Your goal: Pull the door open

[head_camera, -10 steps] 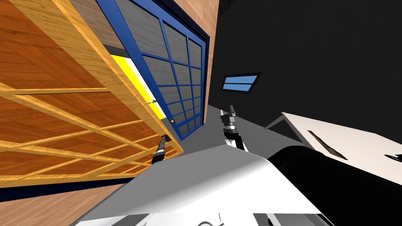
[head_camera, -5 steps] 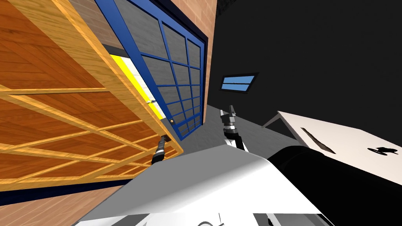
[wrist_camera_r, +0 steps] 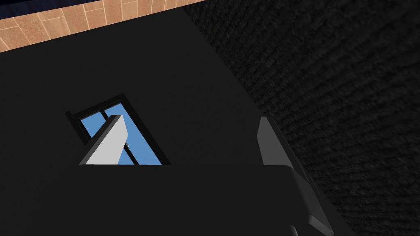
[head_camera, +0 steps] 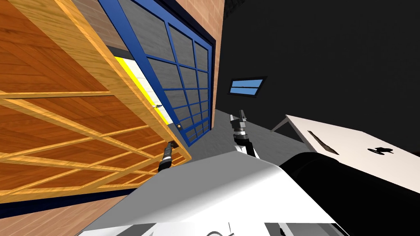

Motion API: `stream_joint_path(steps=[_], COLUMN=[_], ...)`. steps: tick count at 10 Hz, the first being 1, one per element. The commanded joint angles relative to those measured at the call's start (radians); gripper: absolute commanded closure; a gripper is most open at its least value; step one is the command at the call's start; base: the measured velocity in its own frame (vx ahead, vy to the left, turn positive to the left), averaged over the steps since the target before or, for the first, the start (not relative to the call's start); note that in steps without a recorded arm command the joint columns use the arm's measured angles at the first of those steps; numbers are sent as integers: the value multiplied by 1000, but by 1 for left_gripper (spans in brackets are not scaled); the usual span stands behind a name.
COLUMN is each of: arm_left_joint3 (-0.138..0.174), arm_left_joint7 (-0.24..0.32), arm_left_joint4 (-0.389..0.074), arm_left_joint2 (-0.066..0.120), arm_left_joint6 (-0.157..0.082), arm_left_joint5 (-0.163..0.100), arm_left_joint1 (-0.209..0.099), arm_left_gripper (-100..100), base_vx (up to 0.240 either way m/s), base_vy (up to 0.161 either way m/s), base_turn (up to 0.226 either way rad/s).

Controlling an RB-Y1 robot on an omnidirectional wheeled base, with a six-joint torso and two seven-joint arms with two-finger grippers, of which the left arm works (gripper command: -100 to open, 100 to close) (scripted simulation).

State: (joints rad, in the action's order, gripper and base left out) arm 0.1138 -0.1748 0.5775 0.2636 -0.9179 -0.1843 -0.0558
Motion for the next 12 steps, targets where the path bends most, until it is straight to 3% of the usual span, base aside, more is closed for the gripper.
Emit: stream_joint_path(steps=[1, 3, 6, 8, 12], arm_left_joint3=[-8, -16, -20, -28, -37], arm_left_joint7=[28, 95, 153, 222, 318], arm_left_joint4=[2, 6, 8, 12, 16], arm_left_joint2=[-7, -5, -5, -3, -2], arm_left_joint6=[-3, -1, 0, 2, 4], arm_left_joint5=[-4, -30, -43, -70, -96], arm_left_joint1=[-2, 0, 1, 3, 5], arm_left_gripper=[100, 100, 100, 100, 100], base_vx=[-26, -37, -29, -38, -30], base_vy=[12, 15, 16, 12, 15], base_turn=[-48, -69, -43, -66, -40])
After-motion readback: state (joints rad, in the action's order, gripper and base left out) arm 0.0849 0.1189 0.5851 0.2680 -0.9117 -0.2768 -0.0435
